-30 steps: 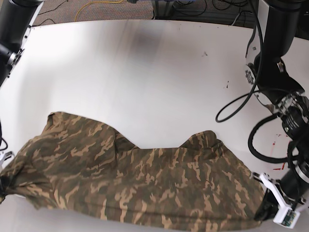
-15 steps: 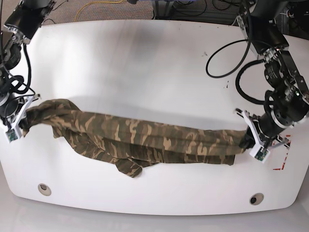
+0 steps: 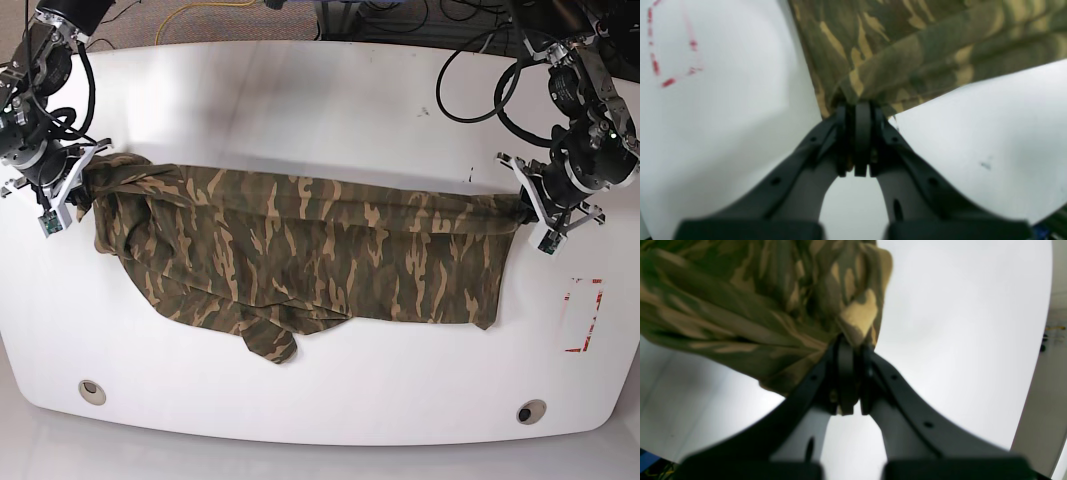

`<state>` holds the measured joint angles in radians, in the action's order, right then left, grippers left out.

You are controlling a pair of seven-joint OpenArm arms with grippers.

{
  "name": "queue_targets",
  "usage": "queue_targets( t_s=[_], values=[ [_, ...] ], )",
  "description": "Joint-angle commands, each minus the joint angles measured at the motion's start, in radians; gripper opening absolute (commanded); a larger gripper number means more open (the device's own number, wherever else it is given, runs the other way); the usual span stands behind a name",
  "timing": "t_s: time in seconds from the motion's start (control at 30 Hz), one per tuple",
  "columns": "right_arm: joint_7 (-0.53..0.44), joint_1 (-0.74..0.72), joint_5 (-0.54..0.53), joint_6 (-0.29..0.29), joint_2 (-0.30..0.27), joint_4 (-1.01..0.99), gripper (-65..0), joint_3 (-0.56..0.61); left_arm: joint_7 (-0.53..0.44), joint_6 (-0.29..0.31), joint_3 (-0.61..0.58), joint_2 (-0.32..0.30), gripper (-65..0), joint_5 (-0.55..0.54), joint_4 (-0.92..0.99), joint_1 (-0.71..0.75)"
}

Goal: Layout the t-shirt on the table in an organized manner, then fold the t-shirt properly
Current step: 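Lay the shirt flat on the table, dragging it back with both grippers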

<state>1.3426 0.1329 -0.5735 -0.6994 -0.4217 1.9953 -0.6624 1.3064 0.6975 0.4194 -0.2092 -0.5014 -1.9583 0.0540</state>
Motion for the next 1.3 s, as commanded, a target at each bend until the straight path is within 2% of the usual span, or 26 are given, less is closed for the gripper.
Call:
queue_targets(
  t_s=[0.0,0.07,0.33,0.57,0.73,0.83,1.03,1.27],
  values=[
    [-0.01,0.021,0.008,0.001,-0.021,0.017,-65.0,-0.013,-0.015,0.001,0.009,-0.034,-65.0,0.008,-0.019,0.034],
    [-0.01,0.049,0.008,0.001,-0.019,0.017,-65.0,-0.013,-0.015,0.001,0.012,-0.037,-65.0,0.008,-0.019,0.076],
    [-0.01,0.175,0.008,0.001,0.047,0.017,-65.0,-0.013,-0.018,0.001,0.065,-0.035,-65.0,0.008,-0.019,0.28],
    [-0.01,0.241,0.008,0.001,0.079,0.017,-65.0,-0.012,-0.021,0.001,0.085,-0.035,-65.0,0.008,-0.019,0.376],
    [-0.01,0.242,0.008,0.001,0.077,0.023,-65.0,-0.012,-0.02,0.001,0.112,-0.04,-65.0,0.008,-0.02,0.363],
    [-0.01,0.219,0.008,0.001,0.074,0.025,-65.0,-0.01,-0.011,0.001,0.146,-0.042,-65.0,0.008,-0.022,0.306],
    [-0.01,0.182,0.008,0.001,0.028,0.025,-65.0,-0.012,0.09,0.001,0.158,-0.1,-65.0,0.008,-0.022,0.177],
    [-0.008,0.204,0.008,0.001,0.011,0.025,-65.0,-0.015,0.09,0.001,0.175,-0.111,-65.0,0.008,-0.022,0.197]
  ],
)
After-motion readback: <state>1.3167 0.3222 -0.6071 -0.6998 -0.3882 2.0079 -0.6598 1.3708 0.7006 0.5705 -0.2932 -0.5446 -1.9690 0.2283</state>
